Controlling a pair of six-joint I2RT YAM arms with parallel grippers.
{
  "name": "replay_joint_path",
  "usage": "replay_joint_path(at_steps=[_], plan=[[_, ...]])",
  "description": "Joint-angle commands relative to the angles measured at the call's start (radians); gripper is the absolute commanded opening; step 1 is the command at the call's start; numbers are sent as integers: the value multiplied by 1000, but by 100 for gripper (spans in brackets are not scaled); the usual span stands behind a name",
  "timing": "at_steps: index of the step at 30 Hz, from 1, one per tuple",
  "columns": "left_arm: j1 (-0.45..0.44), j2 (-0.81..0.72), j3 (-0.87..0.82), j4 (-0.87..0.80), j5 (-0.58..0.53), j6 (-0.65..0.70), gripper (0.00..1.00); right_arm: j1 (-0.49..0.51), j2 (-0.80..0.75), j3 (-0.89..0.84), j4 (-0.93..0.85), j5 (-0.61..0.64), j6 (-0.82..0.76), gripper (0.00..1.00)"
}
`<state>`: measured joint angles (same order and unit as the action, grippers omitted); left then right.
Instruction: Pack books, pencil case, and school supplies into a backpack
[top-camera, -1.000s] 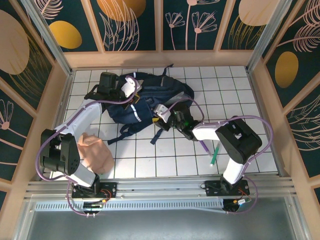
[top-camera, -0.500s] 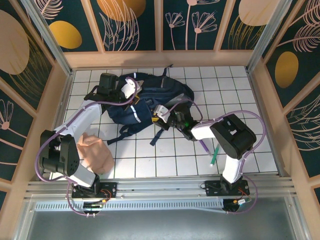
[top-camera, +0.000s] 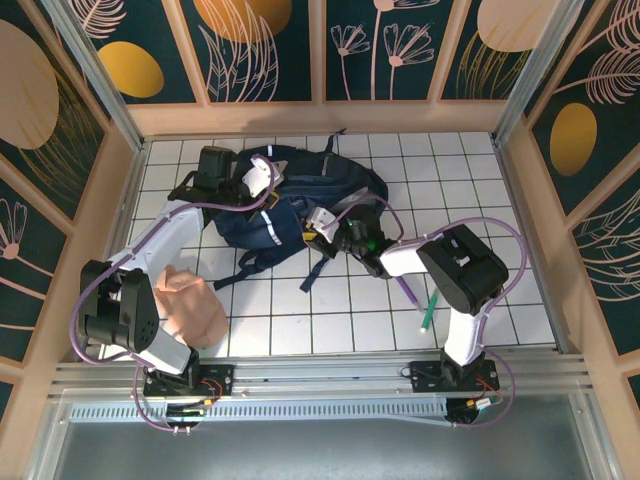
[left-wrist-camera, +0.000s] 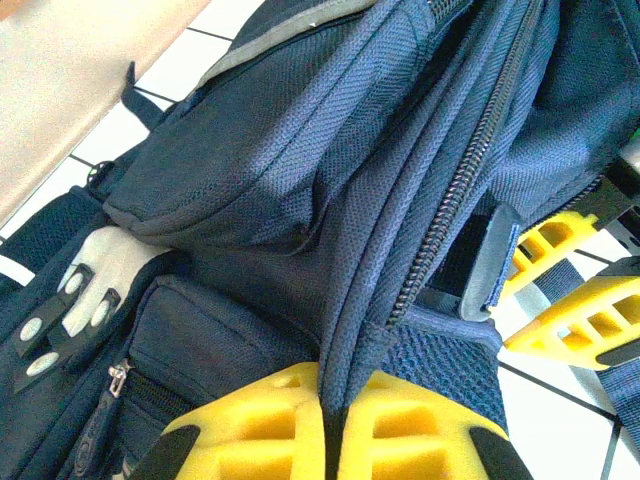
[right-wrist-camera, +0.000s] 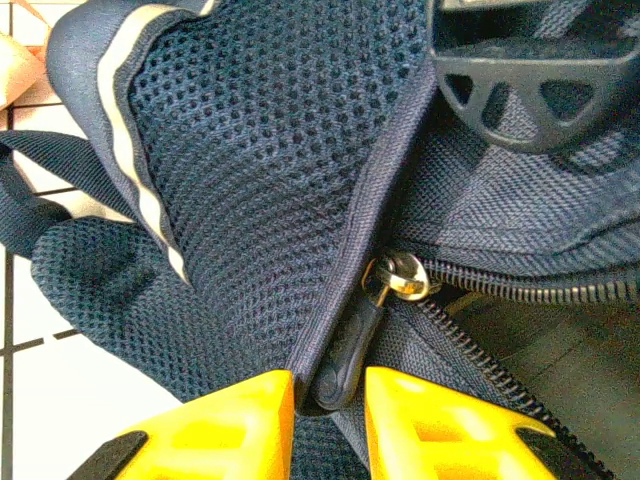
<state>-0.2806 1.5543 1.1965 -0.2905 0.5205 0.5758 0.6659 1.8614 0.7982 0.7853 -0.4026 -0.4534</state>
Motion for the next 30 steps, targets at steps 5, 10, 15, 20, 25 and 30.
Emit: replay_joint_path(at_steps=[5, 10, 15, 20, 25, 30], plan=[[0, -56, 2, 91, 109, 13, 0, 31, 51, 1, 145, 219, 58, 11], [1, -56, -13, 90, 79, 39, 0, 35, 25, -24, 175, 212, 79, 0], [3, -54, -30, 83, 19, 86, 0, 37, -46, -66, 146, 267, 88, 0], [11, -58, -56, 89, 16, 134, 0, 34, -105, -125, 142, 366, 151, 0], [14, -58, -72, 106, 36, 129, 0, 37, -120, -168, 143, 315, 151, 0], [14, -55, -61, 100, 103, 88, 0, 103, -90, -98, 27, 272, 3, 18]])
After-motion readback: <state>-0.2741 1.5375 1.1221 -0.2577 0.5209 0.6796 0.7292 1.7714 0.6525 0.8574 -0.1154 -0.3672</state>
